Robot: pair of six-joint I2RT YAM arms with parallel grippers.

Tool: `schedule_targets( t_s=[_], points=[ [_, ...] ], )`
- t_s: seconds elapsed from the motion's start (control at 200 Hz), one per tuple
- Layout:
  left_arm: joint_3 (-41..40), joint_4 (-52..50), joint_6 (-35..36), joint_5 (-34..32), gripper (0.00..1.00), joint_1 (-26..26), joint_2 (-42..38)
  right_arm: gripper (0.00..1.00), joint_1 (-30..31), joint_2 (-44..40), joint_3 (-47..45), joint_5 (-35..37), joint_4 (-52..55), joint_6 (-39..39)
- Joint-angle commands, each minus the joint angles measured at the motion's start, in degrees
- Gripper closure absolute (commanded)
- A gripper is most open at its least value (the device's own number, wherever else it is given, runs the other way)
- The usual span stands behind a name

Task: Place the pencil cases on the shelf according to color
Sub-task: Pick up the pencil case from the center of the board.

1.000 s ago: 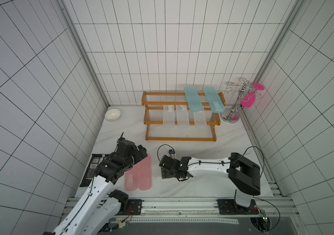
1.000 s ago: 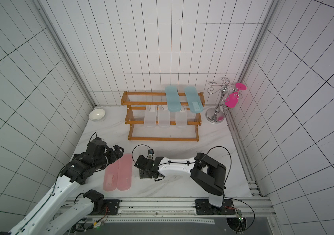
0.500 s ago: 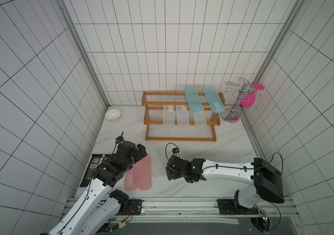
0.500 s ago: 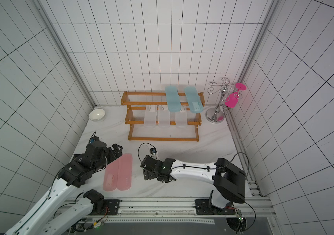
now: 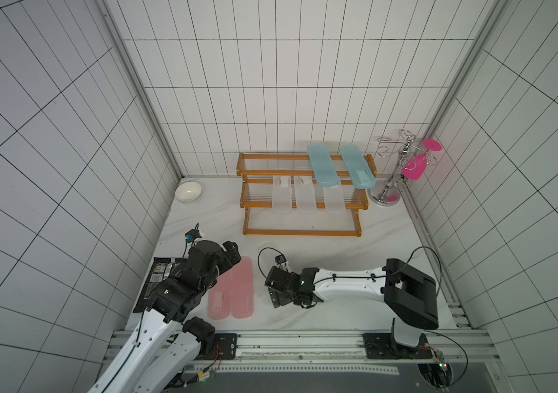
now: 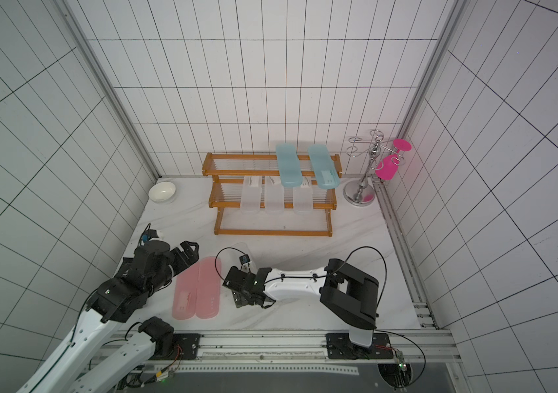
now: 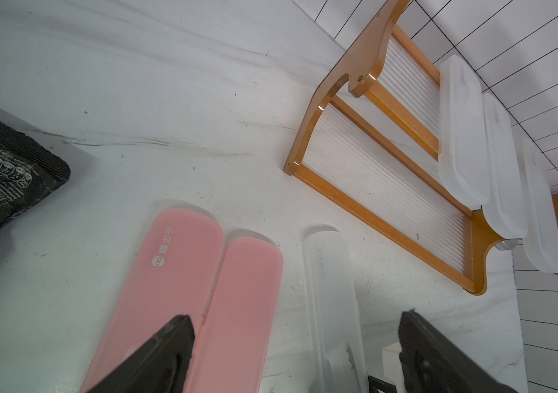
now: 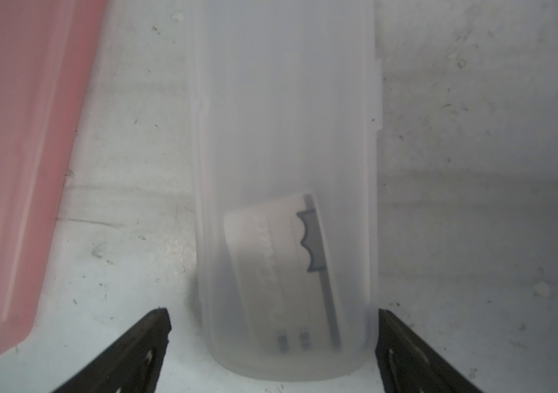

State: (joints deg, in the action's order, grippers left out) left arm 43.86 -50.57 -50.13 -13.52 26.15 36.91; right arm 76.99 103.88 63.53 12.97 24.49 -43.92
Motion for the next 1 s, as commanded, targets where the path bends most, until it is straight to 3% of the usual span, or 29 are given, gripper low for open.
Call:
schedule_targets(
  t_s=[0.0, 0.565, 0.995],
  points=[
    [-0.01, -0.6, 1.5, -0.57, 0.02, 0.13, 0.31, 0.03, 0.06, 2.31, 2.83, 1.15, 1.9, 0.84],
    [0.14, 0.02, 1.38, -0.75, 0.02, 0.11, 0.53, 0.1, 0.51, 3.54, 2.03, 3.83, 3.81, -1.62],
    [0.83, -0.32, 1.35, -1.64, 0.02, 0.13, -1.72, 0.34, 1.86, -4.22, 1.78, 10.27, 8.73, -3.43]
  ],
)
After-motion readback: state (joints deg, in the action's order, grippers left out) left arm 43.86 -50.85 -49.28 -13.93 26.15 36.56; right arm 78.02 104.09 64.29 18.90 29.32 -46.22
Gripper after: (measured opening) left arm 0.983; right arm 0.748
